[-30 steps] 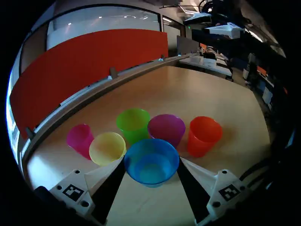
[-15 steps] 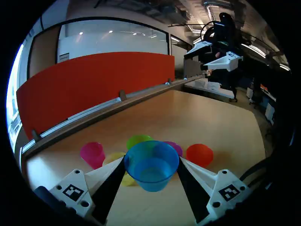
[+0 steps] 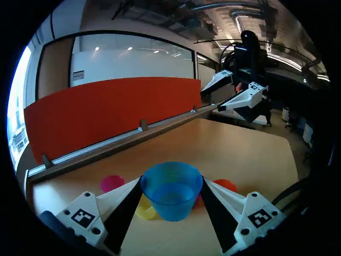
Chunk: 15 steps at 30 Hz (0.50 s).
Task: Pour water
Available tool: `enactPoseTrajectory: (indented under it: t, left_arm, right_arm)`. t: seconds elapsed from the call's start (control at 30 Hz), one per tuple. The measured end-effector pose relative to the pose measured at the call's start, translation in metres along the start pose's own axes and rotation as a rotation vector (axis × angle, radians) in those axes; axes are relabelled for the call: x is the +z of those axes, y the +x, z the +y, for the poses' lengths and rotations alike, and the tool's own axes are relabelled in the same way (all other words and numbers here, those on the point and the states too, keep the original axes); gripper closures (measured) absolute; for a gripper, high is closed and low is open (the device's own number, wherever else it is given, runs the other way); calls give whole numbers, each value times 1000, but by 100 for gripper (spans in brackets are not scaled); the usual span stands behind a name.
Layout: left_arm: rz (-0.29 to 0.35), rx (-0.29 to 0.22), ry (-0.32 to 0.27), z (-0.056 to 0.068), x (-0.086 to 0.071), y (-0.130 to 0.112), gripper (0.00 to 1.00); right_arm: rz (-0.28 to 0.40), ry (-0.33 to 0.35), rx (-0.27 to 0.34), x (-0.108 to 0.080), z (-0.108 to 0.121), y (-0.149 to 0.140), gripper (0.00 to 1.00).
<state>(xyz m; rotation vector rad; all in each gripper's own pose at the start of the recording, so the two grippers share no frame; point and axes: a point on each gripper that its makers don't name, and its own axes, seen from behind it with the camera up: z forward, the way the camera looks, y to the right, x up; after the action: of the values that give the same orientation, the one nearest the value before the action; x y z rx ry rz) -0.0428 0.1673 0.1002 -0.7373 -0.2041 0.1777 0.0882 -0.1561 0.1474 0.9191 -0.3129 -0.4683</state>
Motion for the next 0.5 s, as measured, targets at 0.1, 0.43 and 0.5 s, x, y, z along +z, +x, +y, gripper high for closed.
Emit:
enactPoseTrajectory:
  t: [0.1,0.43,0.5]
  left_arm:
    - [24,-5,7,-1,-3,8,11]
    - [101,2,25,-3,-17,34,11]
    - [112,3,27,-4,-21,38,11]
  right_arm:
    - [4,10,3,7,-2,3,0]
    - [11,38,14,31,-6,6,0]
    - [7,44,17,36,-6,5,0]
